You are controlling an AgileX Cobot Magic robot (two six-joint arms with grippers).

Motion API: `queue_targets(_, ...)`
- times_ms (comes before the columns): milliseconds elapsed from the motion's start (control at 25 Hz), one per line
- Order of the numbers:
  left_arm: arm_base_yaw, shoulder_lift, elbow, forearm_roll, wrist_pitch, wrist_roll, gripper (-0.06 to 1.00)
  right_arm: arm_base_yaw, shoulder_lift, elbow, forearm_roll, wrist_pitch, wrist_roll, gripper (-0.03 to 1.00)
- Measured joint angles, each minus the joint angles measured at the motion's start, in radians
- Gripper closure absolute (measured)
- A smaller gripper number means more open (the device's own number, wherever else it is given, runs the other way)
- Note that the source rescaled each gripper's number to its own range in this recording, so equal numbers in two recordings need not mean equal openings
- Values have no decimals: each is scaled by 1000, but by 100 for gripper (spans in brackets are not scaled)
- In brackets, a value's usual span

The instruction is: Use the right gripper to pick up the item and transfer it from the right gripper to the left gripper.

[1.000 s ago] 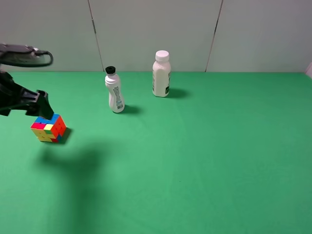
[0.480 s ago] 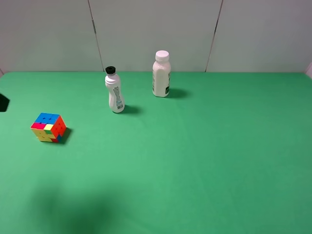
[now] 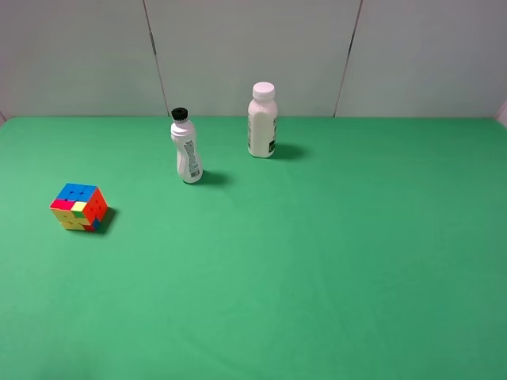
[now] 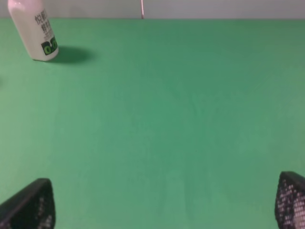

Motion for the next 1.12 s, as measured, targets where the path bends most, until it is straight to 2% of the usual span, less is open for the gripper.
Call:
queue_targets(160,0,-63,0,-2,79,4,-5,0,0,0,0,0,0,-3)
queue_targets(360,14,-125,0,0,79,29,-5,0,0,0,0,1,0,-3)
queue_targets(600,82,-241,64,10,79,51,-5,0,0,0,0,0,0,-3)
queue_targets(960,98,-420,230,10,-28,41,-5,0,0,0,0,0,0,-3)
queue_targets(1120,98,-463,246,10,-33,19,-5,0,0,0,0,0,0,-3)
